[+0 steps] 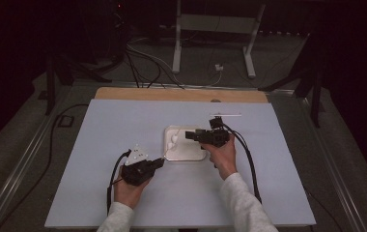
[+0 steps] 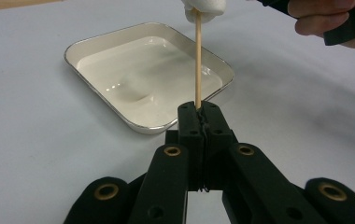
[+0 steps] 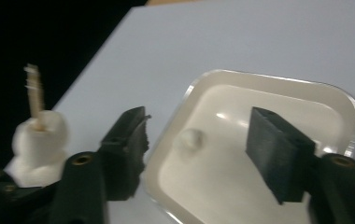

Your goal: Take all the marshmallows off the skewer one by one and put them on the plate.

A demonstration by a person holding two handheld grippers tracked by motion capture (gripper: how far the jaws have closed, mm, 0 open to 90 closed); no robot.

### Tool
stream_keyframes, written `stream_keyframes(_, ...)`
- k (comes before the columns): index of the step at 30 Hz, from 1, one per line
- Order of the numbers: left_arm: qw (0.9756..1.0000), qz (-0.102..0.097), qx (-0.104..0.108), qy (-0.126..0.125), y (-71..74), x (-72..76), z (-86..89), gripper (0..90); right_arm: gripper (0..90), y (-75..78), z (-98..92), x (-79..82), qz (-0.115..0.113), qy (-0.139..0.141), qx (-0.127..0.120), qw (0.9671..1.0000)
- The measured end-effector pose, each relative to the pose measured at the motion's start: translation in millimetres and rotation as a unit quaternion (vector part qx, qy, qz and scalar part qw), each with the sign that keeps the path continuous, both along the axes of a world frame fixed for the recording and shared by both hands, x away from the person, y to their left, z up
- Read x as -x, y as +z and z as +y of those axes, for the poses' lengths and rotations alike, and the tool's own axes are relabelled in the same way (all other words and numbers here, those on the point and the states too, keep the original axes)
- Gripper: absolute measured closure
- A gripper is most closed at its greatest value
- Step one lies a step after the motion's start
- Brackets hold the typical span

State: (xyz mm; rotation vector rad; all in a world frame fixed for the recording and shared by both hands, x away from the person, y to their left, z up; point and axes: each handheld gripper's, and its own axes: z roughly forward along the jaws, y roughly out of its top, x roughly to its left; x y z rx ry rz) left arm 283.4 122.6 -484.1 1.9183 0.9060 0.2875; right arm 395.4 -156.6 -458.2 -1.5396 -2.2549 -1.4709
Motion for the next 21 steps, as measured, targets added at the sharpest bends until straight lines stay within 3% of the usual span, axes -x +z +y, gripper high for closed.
stream_keyframes(5,1.0000,0.000,0.001,0.001,-0.4,-0.3,-0.6,90.0,15.9,7.4,1.0,6.0,-0.018,0.008,-0.033,0.9993)
stream_keyframes(11,1.0000,0.001,0.001,0.002,-0.7,-0.2,-1.3,90.0,4.4,14.7,6.7,15.4,-0.026,0.043,-0.070,0.9963)
stream_keyframes(21,0.9999,0.002,0.013,-0.008,-0.1,0.1,-3.1,90.0,1.3,15.4,20.6,23.3,-0.025,0.077,-0.080,0.9935)
